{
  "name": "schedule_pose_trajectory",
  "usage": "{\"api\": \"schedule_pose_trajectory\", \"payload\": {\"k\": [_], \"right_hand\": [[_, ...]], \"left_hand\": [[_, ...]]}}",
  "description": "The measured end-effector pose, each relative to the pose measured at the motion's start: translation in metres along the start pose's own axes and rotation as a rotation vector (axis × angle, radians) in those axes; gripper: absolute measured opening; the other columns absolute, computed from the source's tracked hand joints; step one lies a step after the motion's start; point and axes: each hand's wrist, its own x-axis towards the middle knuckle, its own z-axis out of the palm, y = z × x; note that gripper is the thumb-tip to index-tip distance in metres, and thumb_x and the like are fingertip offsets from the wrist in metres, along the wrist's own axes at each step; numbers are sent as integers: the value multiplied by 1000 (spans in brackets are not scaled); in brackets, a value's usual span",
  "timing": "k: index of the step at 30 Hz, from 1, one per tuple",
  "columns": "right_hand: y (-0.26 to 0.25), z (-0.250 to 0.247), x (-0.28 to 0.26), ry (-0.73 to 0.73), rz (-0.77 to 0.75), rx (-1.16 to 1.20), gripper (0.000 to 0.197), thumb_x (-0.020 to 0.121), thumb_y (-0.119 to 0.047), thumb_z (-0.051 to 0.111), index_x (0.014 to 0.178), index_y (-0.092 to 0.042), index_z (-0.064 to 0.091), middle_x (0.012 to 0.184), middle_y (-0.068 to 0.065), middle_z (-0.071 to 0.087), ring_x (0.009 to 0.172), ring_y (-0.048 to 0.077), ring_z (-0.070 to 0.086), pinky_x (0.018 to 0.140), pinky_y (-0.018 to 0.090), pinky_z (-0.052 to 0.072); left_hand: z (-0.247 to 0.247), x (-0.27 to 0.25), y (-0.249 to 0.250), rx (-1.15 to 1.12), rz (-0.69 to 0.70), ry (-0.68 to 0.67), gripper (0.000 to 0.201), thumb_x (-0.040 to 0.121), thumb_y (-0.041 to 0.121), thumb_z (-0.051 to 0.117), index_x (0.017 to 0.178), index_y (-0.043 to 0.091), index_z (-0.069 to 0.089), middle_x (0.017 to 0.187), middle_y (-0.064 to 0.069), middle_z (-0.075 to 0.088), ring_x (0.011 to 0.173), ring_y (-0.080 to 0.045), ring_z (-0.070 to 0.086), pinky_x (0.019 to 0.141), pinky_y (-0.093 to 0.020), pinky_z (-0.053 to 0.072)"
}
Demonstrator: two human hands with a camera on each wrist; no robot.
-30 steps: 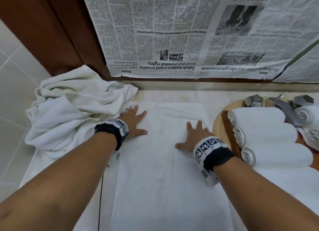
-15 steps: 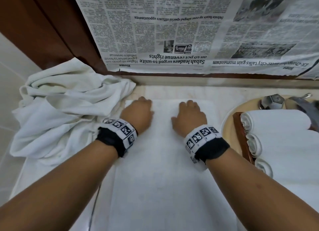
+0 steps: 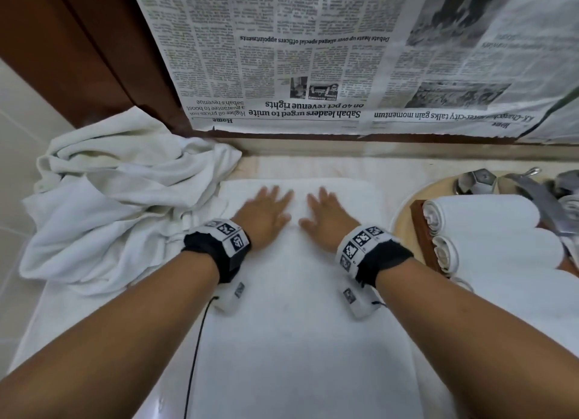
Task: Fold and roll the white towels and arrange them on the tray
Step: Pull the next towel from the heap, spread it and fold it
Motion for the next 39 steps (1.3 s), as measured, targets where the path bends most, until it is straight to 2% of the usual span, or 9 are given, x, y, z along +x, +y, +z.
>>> {"api": "schedule_pose_trajectory", "payload": {"k": [6,9,13,16,22,25,28,34,39], "right_hand": [[35,8,-12,90,284,123,73,104,-46,32,159,-14,-3,164,11,-18,152,30,-10,123,47,10],[26,1,-25,154,209,154,70,105,-40,34,159,-10,0,165,12,-15,152,30,-10,123,43,9],[1,24,-46,-34,-47,119,68,106,-44,34,159,-15,3,164,7,-18,151,28,-16,122,43,2],[20,39,-47,-72,48,93,67,106,-48,29,159,-19,2,164,7,-20,151,31,-15,120,49,5],[39,39,-74,74,135,33,74,104,-47,34,159,-12,-3,163,12,-21,152,31,-14,124,44,5],[13,58,-94,15,-71,9,73,105,-46,36,159,-15,-1,163,8,-23,152,27,-15,122,40,2],[20,75,-97,-48,-101,-53,73,104,-48,36,159,-23,-6,162,4,-26,151,26,-17,121,45,-2],[46,52,-101,-40,136,-61,78,103,-48,38,159,-17,-6,163,11,-22,152,31,-13,122,44,8],[8,85,-127,-73,-57,-33,82,101,-49,44,159,-20,-5,162,7,-26,151,29,-17,122,44,3]], "left_hand": [[14,-26,-67,4,-305,-9,72,101,54,31,157,28,-6,160,-11,-25,149,-33,-16,122,-46,3],[5,-32,-63,-11,-355,-12,73,103,51,30,157,22,-9,160,-14,-26,150,-33,-15,122,-43,3],[17,-46,10,13,-186,6,65,105,46,27,157,23,-6,162,-11,-19,150,-32,-10,119,-46,7],[37,-60,17,-82,-64,-201,63,105,46,27,157,27,-4,162,-6,-23,150,-28,-15,119,-48,2],[40,-74,-32,-57,-433,0,70,103,51,28,157,25,-8,161,-11,-25,150,-26,-15,121,-46,4],[43,-84,7,9,-195,39,70,103,49,29,156,24,-10,161,-10,-24,150,-31,-15,119,-48,5],[59,-95,29,-38,15,-170,65,105,46,29,157,27,-3,162,-7,-22,150,-31,-15,119,-50,3],[67,-111,-26,-84,-443,-6,70,103,49,30,156,26,-10,162,-6,-21,151,-29,-10,120,-48,10],[69,-134,27,-276,-123,12,65,106,41,31,157,23,-5,163,-6,-16,151,-27,-11,120,-47,2]]}}
